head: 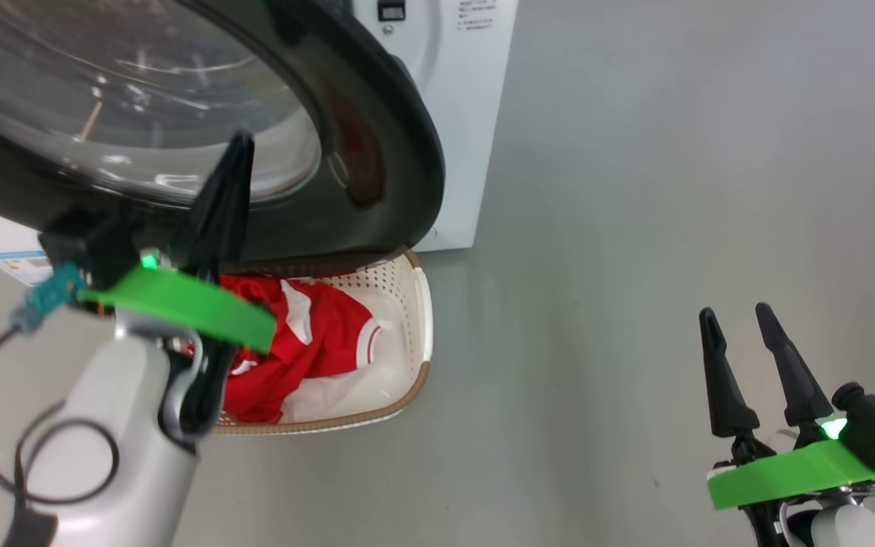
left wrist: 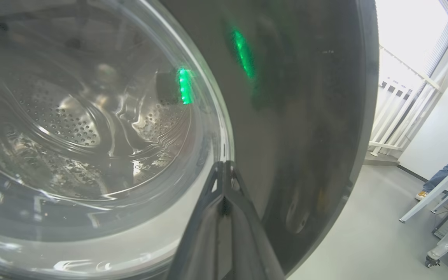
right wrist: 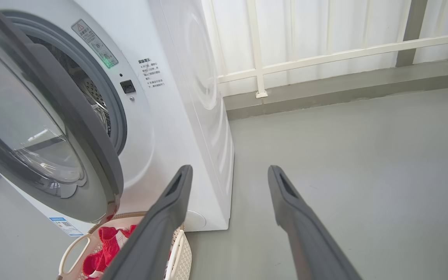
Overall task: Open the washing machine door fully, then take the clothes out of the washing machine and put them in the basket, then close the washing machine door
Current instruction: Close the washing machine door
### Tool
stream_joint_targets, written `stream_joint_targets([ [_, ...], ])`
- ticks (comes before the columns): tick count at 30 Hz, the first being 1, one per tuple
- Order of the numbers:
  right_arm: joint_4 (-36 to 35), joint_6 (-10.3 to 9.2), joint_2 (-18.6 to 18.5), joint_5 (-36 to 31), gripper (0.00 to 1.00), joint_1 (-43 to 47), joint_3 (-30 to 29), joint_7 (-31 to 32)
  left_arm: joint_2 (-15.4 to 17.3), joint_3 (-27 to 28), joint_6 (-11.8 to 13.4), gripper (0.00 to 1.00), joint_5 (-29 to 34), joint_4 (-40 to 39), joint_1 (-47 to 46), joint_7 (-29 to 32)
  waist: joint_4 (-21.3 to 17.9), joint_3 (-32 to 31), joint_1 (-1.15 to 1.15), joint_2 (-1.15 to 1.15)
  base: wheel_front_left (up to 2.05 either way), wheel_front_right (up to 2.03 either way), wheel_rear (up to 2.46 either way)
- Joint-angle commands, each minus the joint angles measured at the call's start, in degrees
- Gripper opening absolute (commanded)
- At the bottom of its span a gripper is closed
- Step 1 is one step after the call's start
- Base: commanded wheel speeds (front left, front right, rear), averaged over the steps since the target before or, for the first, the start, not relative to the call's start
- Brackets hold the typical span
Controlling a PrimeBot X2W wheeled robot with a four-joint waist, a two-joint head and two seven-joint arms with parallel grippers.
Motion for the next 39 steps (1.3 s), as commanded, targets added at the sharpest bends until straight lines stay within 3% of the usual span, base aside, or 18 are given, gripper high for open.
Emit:
stream_joint_targets([
  [1, -1.13, 0.36, -0.23, -0.9, 1.0, 0.49, 1.09, -0.36, 1.45, 2.41, -0.32, 0.0, 0.85, -1.68, 0.84, -0.27, 0.88, -0.93, 0.0, 0.0, 0.0, 0.0, 0.0],
  [9, -0.73, 0.36, -0.23, -2.17, 1.0, 2.31, 0.14, -0.36, 0.06, 6.53, -0.32, 0.0, 3.62, -3.38, 10.88, -0.27, 3.11, -3.7, 0.0, 0.0, 0.0, 0.0, 0.0],
  [18, -0.43, 0.36, -0.36, -3.01, 1.0, 4.56, -0.88, -0.36, -1.18, 11.0, -0.32, 0.2, 6.1, -4.75, 19.18, -0.27, 5.66, -6.29, 0.0, 0.0, 0.0, 0.0, 0.0],
  [26, -0.17, 0.36, -1.06, -3.01, 1.0, 6.98, -0.85, -0.36, -2.17, 14.87, -0.32, 0.24, 8.98, -6.13, 25.45, -0.27, 6.85, -8.91, 0.0, 0.0, 0.0, 0.0, 0.0],
  [33, -0.13, 0.36, -1.61, -2.87, 1.0, 9.24, -1.59, -0.36, -2.51, 16.47, -0.32, 0.5, 11.1, -7.13, 30.19, -0.27, 7.17, -11.14, 0.0, 0.0, 0.0, 0.0, 0.0],
  [34, -0.17, 0.36, -1.65, -2.88, 1.0, 9.58, -1.7, -0.36, -2.49, 16.9, -0.32, 0.6, 11.65, -7.34, 30.8, -0.27, 7.17, -11.41, 0.0, 0.0, 0.0, 0.0, 0.0],
  [35, -0.21, 0.36, -1.7, -2.87, 1.0, 9.92, -1.8, -0.36, -2.47, 17.2, -0.32, 0.76, 12.26, -7.62, 31.43, -0.27, 7.15, -11.63, 0.0, 0.0, 0.0, 0.0, 0.0],
  [39, -0.3, 0.36, -1.88, -2.89, 1.0, 11.19, -2.22, -0.36, -2.83, 18.78, -0.32, 1.0, 13.68, -8.72, 33.87, -0.27, 7.05, -12.58, 0.0, 0.0, 0.0, 0.0, 0.0],
])
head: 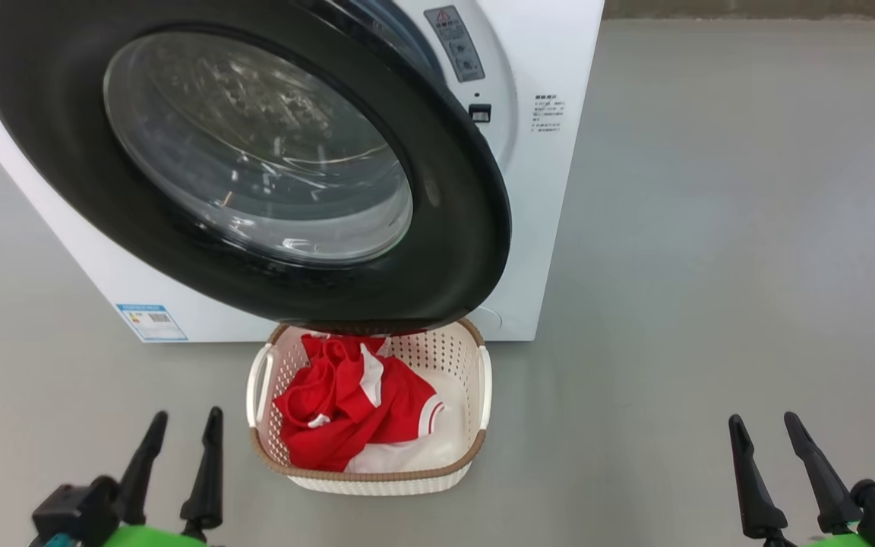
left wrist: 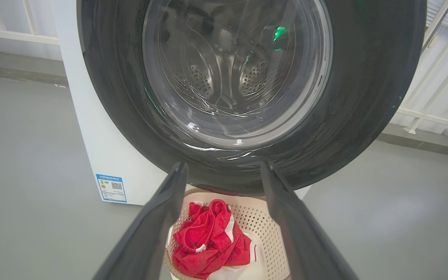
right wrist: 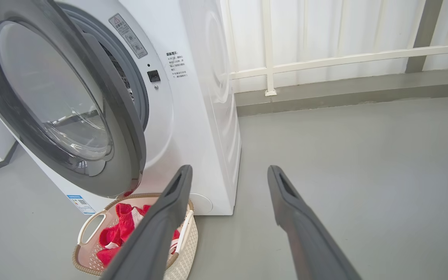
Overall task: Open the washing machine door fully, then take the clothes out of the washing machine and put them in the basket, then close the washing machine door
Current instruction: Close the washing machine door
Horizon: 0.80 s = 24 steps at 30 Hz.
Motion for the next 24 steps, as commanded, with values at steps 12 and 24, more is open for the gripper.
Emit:
stream_joint_targets([
  [12, -2.13, 0.36, -1.4, -0.4, 1.0, 1.6, -0.24, -0.37, -0.57, 6.79, -0.31, 1.0, 4.04, -5.74, 5.26, -0.28, -0.21, -1.2, 0.0, 0.0, 0.0, 0.0, 0.0],
  [24, -2.39, 0.36, -1.37, -0.57, 1.0, 2.13, -0.79, -0.37, -2.65, 8.91, -0.31, 1.0, 6.08, -8.11, 7.99, -0.28, -0.24, -1.34, 0.0, 0.0, 0.0, 0.0, 0.0],
])
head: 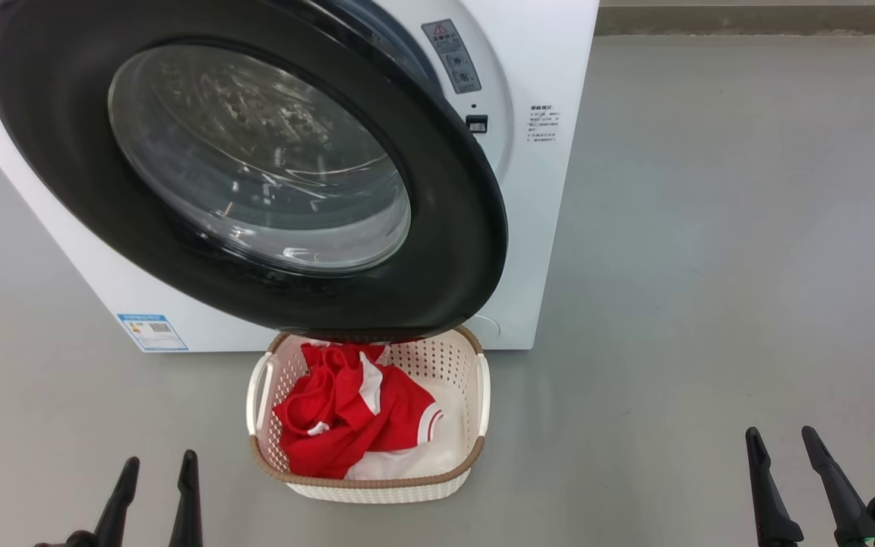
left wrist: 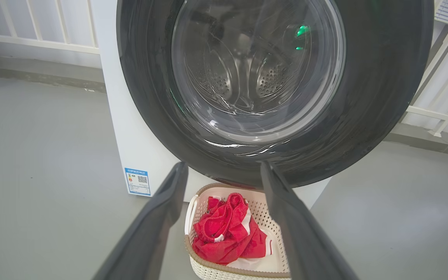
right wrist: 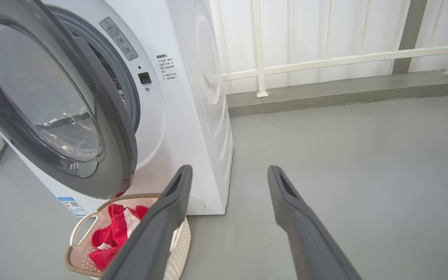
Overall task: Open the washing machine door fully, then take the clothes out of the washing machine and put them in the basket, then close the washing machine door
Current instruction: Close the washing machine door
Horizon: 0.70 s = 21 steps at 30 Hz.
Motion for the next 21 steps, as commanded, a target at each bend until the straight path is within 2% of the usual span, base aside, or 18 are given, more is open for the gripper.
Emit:
stream_joint_targets([
  [1, -1.71, 0.36, -1.29, -0.58, 1.0, -0.25, 1.08, -0.37, 0.39, 2.07, -0.31, 1.0, 0.84, -1.71, -0.83, -0.29, 0.02, 0.11, 0.0, 0.0, 0.0, 0.0, 0.0],
  [5, -1.81, 0.36, -1.26, -0.53, 1.0, -0.52, 1.15, -0.37, 0.24, 1.87, -0.31, 1.0, 1.4, -1.95, -1.31, -0.29, 0.29, 0.27, 0.0, 0.0, 0.0, 0.0, 0.0],
  [7, -1.83, 0.36, -1.19, -0.4, 0.45, -0.62, 1.55, -0.37, 0.12, 1.54, -0.31, 1.0, 1.58, -2.05, -1.52, -0.29, 0.76, 0.38, 0.0, 0.0, 0.0, 0.0, 0.0],
  [9, -1.79, 0.36, -1.21, -0.1, 0.08, -0.99, 2.35, -0.37, -0.06, 1.09, -0.31, 1.0, 1.67, -2.18, -1.79, -0.29, 1.46, 0.56, 0.0, 0.0, 0.0, 0.0, 0.0],
  [10, -1.76, 0.36, -1.28, -0.01, 0.0, -1.31, 2.92, -0.37, -0.17, 0.85, -0.31, 1.0, 1.71, -2.29, -1.89, -0.29, 1.85, 0.76, 0.0, 0.0, 0.0, 0.0, 0.0],
  [21, -0.64, 0.36, -1.64, 0.87, 0.0, -11.3, 10.38, -0.37, -1.19, -1.83, -0.31, 1.0, 0.75, -2.44, -2.28, -0.29, 8.32, 2.11, 0.0, 0.0, 0.0, 0.0, 0.0],
])
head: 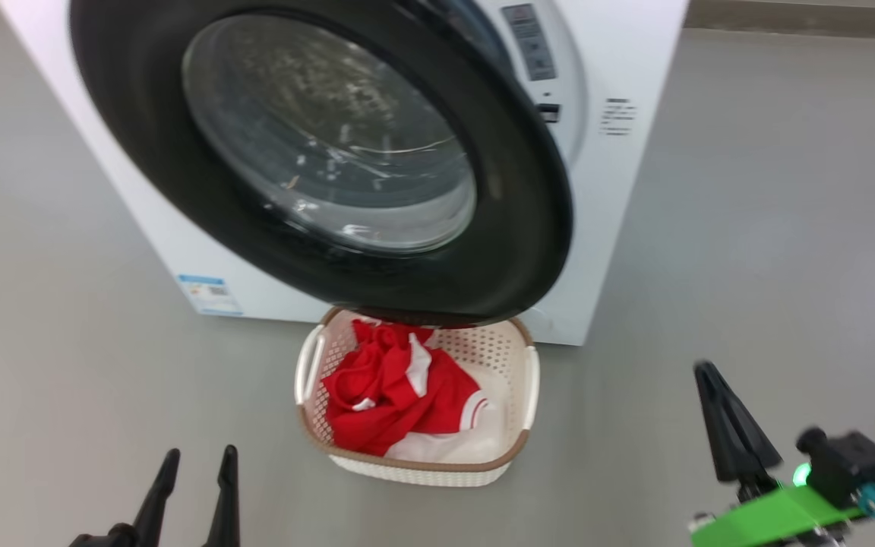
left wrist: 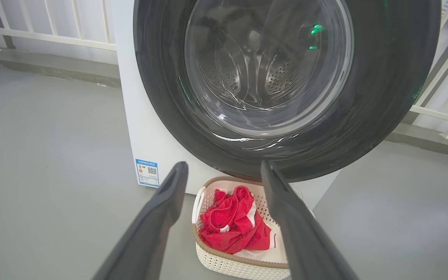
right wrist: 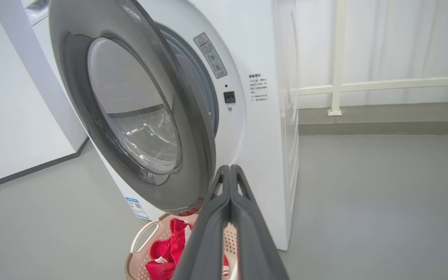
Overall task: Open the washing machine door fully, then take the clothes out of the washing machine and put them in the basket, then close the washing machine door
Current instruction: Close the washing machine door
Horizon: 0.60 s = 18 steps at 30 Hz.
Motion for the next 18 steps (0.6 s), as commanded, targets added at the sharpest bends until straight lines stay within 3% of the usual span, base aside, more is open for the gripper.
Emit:
stream_joint_targets([
  [1, -1.04, 0.36, -1.0, 0.34, 0.0, -2.81, 1.87, -0.37, 0.25, 1.56, -0.31, 1.0, -0.53, -1.35, -1.96, -0.29, 2.21, 0.59, 0.0, 0.0, 0.0, 0.0, 0.0],
  [18, 6.03, 0.36, -2.03, 3.66, 0.0, -20.82, 6.84, -0.37, 0.2, -5.18, -0.31, 1.0, -6.71, -0.96, -6.6, -0.29, 11.56, 7.78, 0.0, 0.0, 0.0, 0.0, 0.0],
])
